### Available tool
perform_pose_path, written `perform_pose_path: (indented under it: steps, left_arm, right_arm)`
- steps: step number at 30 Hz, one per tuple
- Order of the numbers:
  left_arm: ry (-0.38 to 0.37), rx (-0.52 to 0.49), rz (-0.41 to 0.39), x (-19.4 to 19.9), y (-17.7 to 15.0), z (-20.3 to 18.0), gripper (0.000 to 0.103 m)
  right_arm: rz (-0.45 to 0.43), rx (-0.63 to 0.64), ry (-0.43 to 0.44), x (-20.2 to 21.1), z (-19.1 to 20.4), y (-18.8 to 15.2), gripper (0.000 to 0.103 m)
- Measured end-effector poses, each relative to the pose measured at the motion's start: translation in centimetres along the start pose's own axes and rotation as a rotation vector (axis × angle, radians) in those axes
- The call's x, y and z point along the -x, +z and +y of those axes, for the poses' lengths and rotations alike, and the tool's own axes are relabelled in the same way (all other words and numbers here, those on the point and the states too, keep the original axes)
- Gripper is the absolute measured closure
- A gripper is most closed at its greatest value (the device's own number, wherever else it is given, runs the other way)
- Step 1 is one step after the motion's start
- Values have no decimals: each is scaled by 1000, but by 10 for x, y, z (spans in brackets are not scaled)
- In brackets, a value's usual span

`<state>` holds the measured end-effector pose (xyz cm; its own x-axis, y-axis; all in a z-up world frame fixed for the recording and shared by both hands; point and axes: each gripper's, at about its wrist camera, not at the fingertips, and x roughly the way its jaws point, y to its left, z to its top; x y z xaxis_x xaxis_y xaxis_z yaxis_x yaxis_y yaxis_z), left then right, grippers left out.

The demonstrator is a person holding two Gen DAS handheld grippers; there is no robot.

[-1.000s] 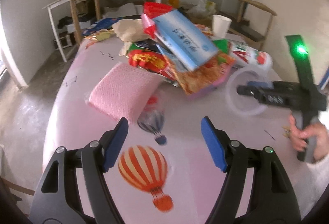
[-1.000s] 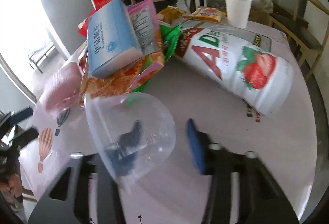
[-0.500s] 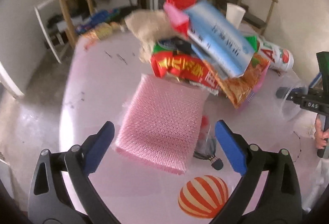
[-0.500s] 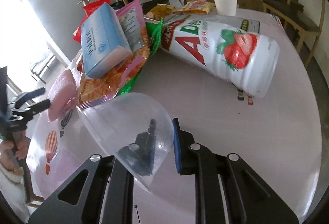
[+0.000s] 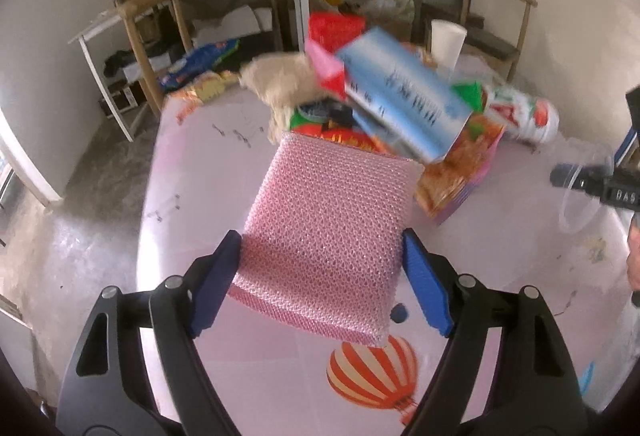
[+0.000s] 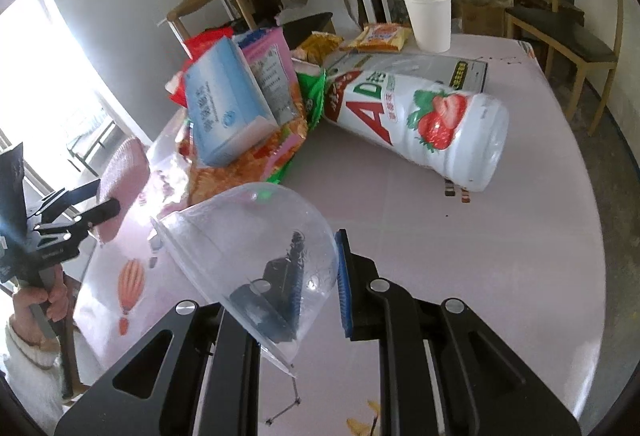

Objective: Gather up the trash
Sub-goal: 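Lift the clear cup with the right gripper while the left gripper lifts the pink sponge away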

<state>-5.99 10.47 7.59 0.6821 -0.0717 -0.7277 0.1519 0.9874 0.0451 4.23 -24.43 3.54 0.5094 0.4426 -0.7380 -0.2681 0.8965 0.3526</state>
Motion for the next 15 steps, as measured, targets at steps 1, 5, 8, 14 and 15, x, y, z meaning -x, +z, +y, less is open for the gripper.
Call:
perform_pose_path:
  steps: [1, 5, 8, 14, 15]
  left_arm:
    - [0, 10, -13, 7, 1, 0, 27]
    - [-6, 49, -69, 39, 9, 0, 27]
    - [-12, 63, -107, 57, 13, -6, 27]
    - [-63, 57, -132, 84, 17, -23, 27]
    - [-62, 47, -131, 85, 18, -26, 27]
  right_arm:
    - [-8, -4, 4, 5, 0, -1, 87]
    - [-29, -20, 27, 26, -4, -5, 87]
    - [-39, -45, 52, 39, -9, -8, 87]
    - [-62, -48, 71, 57, -16, -12, 87]
    - [-63, -56, 79, 59, -18, -13, 87]
